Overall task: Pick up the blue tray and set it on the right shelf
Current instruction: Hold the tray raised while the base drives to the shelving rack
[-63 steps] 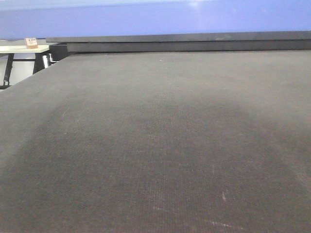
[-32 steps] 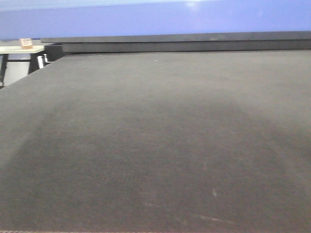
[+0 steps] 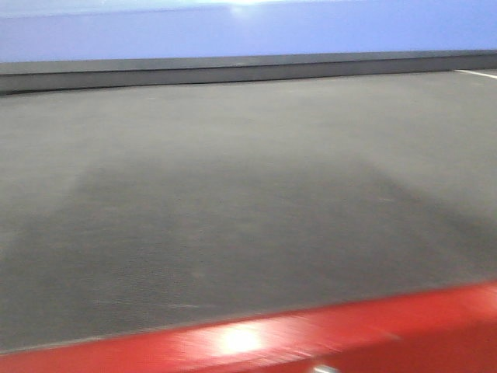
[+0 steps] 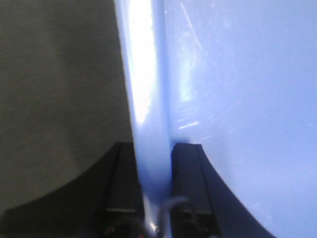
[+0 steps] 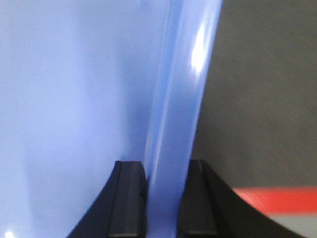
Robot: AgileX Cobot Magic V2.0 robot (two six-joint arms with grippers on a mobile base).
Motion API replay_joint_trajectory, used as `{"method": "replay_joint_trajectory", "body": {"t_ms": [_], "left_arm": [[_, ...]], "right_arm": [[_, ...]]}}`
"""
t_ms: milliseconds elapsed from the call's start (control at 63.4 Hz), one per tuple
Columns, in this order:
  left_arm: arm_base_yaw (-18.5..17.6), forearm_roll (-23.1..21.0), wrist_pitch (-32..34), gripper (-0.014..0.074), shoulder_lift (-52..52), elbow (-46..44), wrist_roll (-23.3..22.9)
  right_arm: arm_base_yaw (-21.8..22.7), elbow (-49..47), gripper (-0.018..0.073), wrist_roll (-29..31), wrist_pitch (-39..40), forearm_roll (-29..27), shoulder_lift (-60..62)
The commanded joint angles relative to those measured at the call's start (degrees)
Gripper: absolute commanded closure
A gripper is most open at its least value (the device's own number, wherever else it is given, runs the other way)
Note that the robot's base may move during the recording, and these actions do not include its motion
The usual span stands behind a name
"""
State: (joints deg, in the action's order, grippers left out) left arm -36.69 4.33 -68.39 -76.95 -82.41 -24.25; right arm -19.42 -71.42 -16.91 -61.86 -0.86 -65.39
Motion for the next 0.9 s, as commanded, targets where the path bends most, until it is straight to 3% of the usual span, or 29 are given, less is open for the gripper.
{"method": "replay_joint_trajectory", "body": {"t_ms": [0,883], "left_arm": [[-0.38,3.98,-3.86,0.0645,1.61,-1.52,1.77],[-0.38,3.98,-3.86,0.0645,1.61,-1.52,1.77]], "right_arm": [[0.51,-1.78,0.0491,0.92,3.54,3.76,1.39],[0.51,-1.78,0.0491,0.92,3.49,3.76,1.39]]}}
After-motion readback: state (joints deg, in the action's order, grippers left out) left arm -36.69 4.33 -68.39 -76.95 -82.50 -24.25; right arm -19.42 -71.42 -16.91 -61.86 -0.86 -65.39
